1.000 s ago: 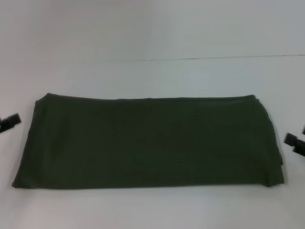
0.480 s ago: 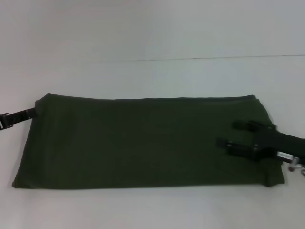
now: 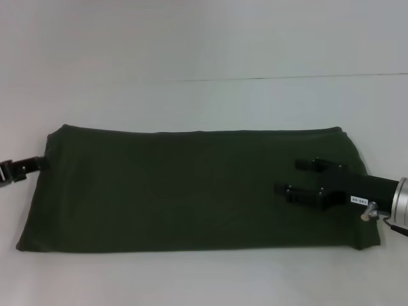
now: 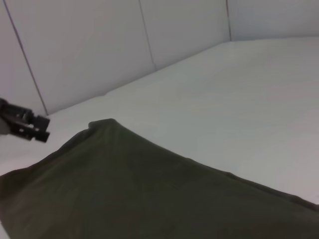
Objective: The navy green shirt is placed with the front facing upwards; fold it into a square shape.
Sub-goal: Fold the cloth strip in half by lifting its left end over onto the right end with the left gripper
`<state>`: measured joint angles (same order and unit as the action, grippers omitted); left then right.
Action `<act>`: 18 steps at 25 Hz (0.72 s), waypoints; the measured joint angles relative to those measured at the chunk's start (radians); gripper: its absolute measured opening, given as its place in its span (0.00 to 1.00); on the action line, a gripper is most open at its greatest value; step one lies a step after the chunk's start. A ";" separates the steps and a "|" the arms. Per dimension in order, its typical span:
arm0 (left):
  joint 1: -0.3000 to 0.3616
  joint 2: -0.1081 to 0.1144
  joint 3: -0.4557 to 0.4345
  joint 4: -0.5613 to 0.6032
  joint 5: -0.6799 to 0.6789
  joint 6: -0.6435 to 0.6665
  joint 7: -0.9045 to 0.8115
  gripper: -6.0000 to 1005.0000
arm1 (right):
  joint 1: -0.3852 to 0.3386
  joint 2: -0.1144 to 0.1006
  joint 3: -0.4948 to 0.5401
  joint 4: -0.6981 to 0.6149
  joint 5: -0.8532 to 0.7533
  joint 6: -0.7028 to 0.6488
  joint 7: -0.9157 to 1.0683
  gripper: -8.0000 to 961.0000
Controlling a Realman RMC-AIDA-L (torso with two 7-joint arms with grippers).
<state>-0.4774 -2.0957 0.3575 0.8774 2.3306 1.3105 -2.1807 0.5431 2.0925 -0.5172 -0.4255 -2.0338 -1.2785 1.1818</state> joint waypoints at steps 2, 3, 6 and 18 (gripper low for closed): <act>-0.001 0.000 0.000 0.000 0.028 -0.001 -0.028 0.74 | 0.000 0.000 0.000 0.000 0.006 0.009 0.002 0.91; -0.003 0.001 0.000 0.000 0.041 -0.001 -0.041 0.74 | 0.000 0.000 0.000 0.000 0.007 0.013 0.002 0.91; -0.008 0.001 0.000 0.000 0.068 -0.001 -0.074 0.74 | 0.001 0.000 0.000 0.005 0.008 0.020 -0.001 0.91; -0.034 0.004 0.077 0.010 0.112 0.010 -0.119 0.77 | 0.008 0.001 -0.002 0.039 0.020 0.027 -0.016 0.91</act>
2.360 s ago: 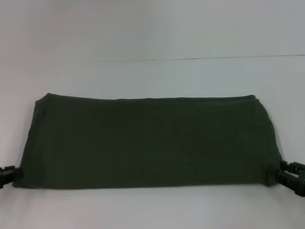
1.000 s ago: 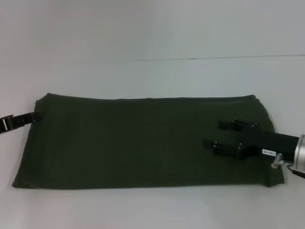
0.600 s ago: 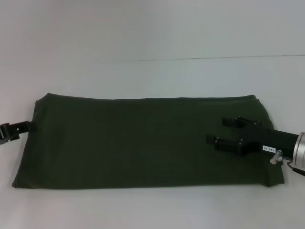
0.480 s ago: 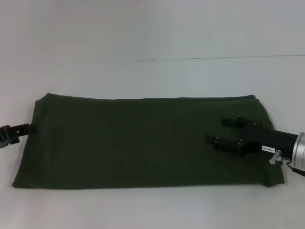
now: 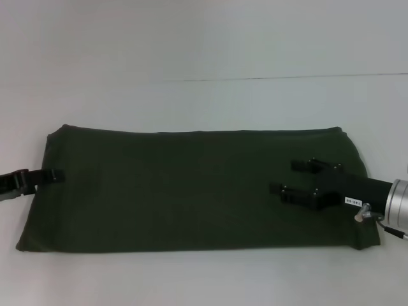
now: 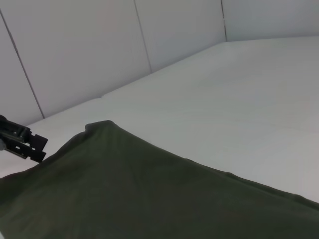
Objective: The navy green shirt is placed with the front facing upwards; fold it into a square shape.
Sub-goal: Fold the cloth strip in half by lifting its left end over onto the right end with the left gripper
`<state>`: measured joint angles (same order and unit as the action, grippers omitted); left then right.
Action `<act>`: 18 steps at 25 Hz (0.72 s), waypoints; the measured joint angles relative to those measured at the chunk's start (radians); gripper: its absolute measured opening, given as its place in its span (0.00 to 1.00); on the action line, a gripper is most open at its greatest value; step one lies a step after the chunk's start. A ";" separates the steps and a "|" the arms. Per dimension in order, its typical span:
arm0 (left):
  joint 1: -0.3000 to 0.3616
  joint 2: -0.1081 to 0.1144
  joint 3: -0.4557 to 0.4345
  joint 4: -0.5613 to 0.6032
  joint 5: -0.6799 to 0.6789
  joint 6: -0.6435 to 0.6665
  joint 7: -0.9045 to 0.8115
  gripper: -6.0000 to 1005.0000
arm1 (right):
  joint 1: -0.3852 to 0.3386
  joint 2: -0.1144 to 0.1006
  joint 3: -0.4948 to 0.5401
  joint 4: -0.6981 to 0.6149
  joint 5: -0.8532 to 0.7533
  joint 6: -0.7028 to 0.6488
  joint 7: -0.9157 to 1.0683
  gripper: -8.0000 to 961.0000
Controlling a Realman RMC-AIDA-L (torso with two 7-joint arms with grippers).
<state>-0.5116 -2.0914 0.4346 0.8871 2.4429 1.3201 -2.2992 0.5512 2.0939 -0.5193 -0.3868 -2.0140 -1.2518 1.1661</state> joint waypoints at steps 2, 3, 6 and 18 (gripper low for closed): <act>-0.007 0.002 0.001 0.000 0.012 0.000 0.000 0.82 | -0.001 0.000 0.000 0.000 0.000 0.000 0.000 0.91; -0.009 0.003 0.001 0.001 0.018 0.000 0.000 0.85 | -0.002 0.000 0.000 0.000 0.001 0.000 0.000 0.91; -0.011 0.004 0.003 0.021 0.029 0.005 -0.001 0.88 | -0.003 0.000 0.001 0.001 0.002 0.001 0.000 0.91; -0.017 0.005 0.012 0.062 0.095 0.025 -0.003 0.88 | 0.000 0.000 0.000 0.022 0.002 0.020 0.000 0.90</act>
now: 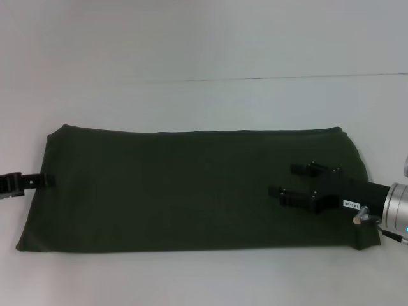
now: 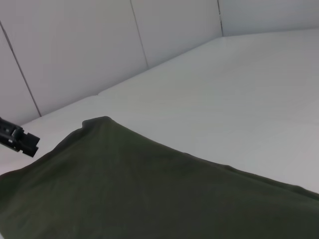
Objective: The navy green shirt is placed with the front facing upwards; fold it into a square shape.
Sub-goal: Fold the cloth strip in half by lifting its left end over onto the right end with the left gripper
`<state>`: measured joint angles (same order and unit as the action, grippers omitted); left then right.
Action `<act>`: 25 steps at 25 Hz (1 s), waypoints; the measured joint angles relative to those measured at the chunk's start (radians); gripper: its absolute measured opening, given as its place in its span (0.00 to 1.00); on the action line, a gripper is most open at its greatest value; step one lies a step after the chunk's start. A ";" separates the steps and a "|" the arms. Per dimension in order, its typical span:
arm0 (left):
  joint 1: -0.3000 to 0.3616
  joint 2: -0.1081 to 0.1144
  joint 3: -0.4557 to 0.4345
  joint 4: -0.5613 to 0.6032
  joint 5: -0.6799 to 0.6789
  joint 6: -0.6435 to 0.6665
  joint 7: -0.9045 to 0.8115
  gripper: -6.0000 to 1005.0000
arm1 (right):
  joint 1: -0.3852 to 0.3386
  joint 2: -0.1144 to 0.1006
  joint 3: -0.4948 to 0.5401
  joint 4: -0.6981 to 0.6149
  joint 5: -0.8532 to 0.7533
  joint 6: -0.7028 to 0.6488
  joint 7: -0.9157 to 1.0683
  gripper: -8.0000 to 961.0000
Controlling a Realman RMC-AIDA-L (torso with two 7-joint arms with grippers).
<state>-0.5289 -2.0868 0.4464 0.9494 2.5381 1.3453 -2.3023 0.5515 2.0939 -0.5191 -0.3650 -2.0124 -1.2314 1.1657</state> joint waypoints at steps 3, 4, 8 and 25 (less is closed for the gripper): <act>-0.004 0.000 -0.001 -0.009 0.013 -0.006 -0.001 0.88 | 0.002 0.000 0.001 0.001 0.000 0.002 0.000 0.90; -0.004 0.000 -0.002 -0.011 0.015 -0.008 -0.003 0.88 | 0.003 0.000 0.001 0.001 0.000 0.002 0.000 0.90; -0.004 0.001 -0.001 -0.016 0.016 -0.019 -0.012 0.87 | 0.009 0.000 0.000 0.002 0.000 0.003 0.000 0.90; -0.008 0.001 0.001 -0.044 0.019 -0.047 -0.024 0.87 | 0.021 0.002 -0.003 0.005 0.000 0.011 0.002 0.90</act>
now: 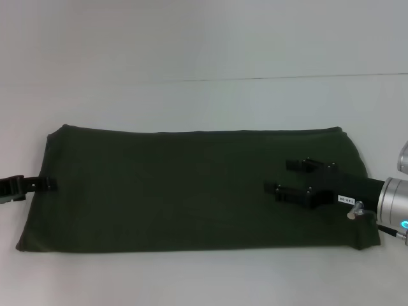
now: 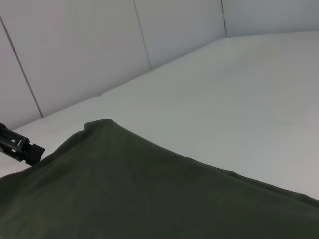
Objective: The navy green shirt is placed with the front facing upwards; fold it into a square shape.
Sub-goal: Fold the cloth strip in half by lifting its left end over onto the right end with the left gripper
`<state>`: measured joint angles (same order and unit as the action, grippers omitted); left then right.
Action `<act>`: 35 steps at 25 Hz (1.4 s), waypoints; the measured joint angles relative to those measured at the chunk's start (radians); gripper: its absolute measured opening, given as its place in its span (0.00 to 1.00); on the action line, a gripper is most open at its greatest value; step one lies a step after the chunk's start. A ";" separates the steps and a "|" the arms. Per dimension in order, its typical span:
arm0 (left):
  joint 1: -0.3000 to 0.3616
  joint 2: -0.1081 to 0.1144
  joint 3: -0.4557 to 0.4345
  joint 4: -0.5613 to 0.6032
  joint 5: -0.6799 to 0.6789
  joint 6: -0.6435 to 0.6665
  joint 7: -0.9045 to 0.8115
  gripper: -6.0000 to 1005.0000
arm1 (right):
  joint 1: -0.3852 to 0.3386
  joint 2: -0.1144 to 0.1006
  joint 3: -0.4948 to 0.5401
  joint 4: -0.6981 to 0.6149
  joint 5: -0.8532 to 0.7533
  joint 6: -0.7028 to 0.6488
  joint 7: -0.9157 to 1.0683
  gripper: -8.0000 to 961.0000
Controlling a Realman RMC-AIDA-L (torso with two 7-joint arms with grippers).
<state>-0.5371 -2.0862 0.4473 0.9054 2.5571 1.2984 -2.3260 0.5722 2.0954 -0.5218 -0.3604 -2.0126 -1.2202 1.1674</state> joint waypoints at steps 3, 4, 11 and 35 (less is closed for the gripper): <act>0.000 0.000 0.001 -0.001 0.000 -0.002 0.000 0.87 | 0.003 0.000 -0.004 0.000 0.000 0.009 0.001 0.90; 0.000 0.000 0.001 -0.002 0.000 -0.003 0.000 0.87 | 0.003 0.000 -0.004 0.000 0.000 0.009 0.001 0.90; 0.004 -0.003 0.001 -0.015 0.005 -0.004 0.001 0.87 | 0.004 0.000 -0.005 0.000 0.000 0.010 0.002 0.90; -0.001 -0.006 0.023 -0.036 0.004 -0.054 0.005 0.87 | 0.005 -0.001 -0.006 0.000 0.000 0.009 0.006 0.90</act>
<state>-0.5383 -2.0921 0.4705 0.8697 2.5613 1.2444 -2.3206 0.5768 2.0941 -0.5278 -0.3604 -2.0126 -1.2115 1.1735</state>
